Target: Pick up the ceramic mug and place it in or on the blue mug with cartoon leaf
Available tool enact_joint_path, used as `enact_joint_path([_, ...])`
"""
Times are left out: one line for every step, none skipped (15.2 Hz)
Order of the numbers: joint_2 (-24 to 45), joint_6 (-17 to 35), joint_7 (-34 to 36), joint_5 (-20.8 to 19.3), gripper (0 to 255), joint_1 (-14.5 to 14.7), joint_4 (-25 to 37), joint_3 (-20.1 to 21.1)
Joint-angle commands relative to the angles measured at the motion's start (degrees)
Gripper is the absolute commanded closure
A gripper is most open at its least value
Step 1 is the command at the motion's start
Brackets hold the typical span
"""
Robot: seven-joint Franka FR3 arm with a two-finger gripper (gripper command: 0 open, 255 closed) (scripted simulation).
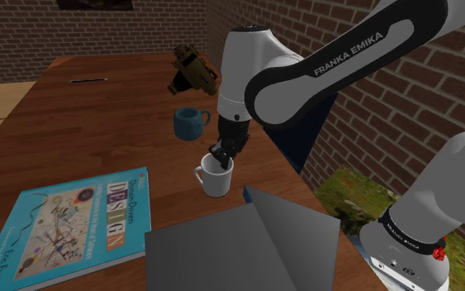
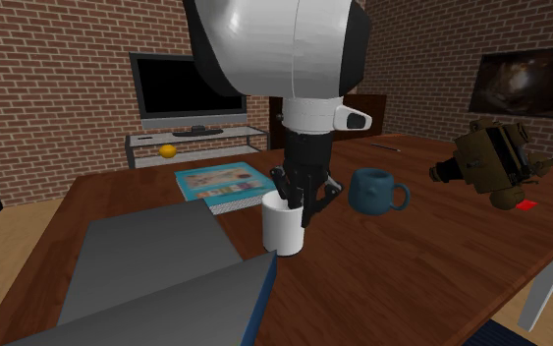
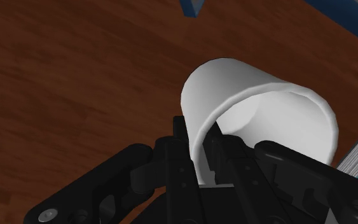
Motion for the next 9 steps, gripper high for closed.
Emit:
enact_joint_path([-0.01,0.02,0.0,0.0,255,0.0,0.0,0.0])
enact_joint_path([-0.56,-0.8,-0.18,0.29,255,0.01,0.31,-0.05])
enact_joint_path([-1.08,-1.61,-0.34,0.54,255,0.01,0.65,-0.11])
enact_joint_path([-1.59,-2.43,-0.5,0.78,255,0.02,0.99,-0.17])
enact_joint_path([-2.09,-3.24,-0.65,1.0,255,0.03,1.34,-0.24])
enact_joint_path([-2.57,-4.06,-0.78,1.21,255,0.03,1.71,-0.31])
enact_joint_path([-3.04,-4.87,-0.91,1.41,255,0.04,2.09,-0.38])
enact_joint_path([-3.49,-5.68,-1.03,1.59,255,0.05,2.48,-0.46])
enact_joint_path([-3.93,-6.49,-1.14,1.76,255,0.05,2.88,-0.54])
